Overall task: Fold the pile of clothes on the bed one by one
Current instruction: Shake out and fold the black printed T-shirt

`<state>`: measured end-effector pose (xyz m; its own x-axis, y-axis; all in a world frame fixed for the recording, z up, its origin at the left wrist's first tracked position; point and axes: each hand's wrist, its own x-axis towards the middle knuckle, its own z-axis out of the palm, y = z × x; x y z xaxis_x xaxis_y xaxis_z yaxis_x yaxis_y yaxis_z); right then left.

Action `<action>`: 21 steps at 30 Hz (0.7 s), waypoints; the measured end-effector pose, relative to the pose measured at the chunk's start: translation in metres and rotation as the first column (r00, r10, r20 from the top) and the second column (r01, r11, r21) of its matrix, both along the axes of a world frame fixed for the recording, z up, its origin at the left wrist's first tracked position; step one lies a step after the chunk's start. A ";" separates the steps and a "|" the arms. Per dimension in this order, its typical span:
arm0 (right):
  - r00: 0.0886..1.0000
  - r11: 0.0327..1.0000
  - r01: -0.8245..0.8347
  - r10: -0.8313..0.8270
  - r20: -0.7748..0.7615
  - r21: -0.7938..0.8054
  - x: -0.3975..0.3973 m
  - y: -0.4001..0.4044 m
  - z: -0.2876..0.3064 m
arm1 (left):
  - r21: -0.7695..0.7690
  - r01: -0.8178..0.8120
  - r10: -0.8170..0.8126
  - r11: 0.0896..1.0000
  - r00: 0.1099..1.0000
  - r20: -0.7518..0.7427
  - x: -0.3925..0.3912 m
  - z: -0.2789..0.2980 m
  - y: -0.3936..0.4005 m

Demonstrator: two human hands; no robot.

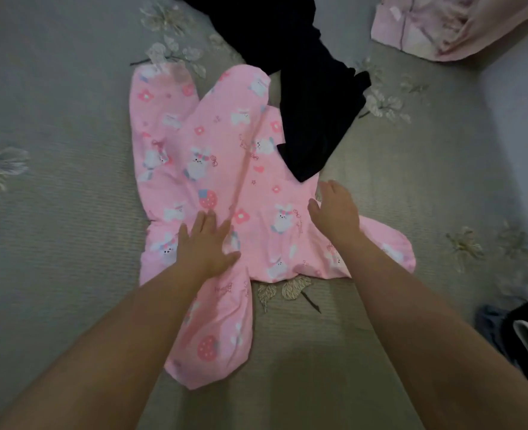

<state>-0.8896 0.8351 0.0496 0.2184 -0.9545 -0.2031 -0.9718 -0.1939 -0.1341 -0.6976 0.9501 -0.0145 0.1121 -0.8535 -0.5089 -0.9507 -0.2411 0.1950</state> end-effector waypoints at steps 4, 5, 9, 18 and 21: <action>0.999 1.000 -0.024 0.024 0.028 0.008 0.015 -0.043 -0.056 | -0.202 0.023 -0.017 0.979 0.999 0.031 -0.001 -0.041 0.003; 0.999 1.000 -0.025 0.026 0.043 -0.012 0.018 -0.054 -0.071 | -0.315 0.022 -0.018 0.949 1.000 0.015 -0.001 -0.048 0.004; 0.998 0.985 0.048 -0.041 0.047 -0.164 0.027 -0.085 -0.113 | -0.506 0.042 -0.025 0.862 0.999 0.041 0.003 -0.064 0.004; 0.965 0.945 -0.109 0.175 0.196 -0.309 0.000 -0.009 -0.099 | -0.439 0.040 -0.023 0.898 0.999 0.043 -0.001 -0.055 0.004; 0.918 0.925 -0.191 0.287 0.274 -0.328 -0.035 0.083 -0.080 | -0.296 0.033 -0.002 0.955 0.994 0.107 -0.005 -0.048 0.006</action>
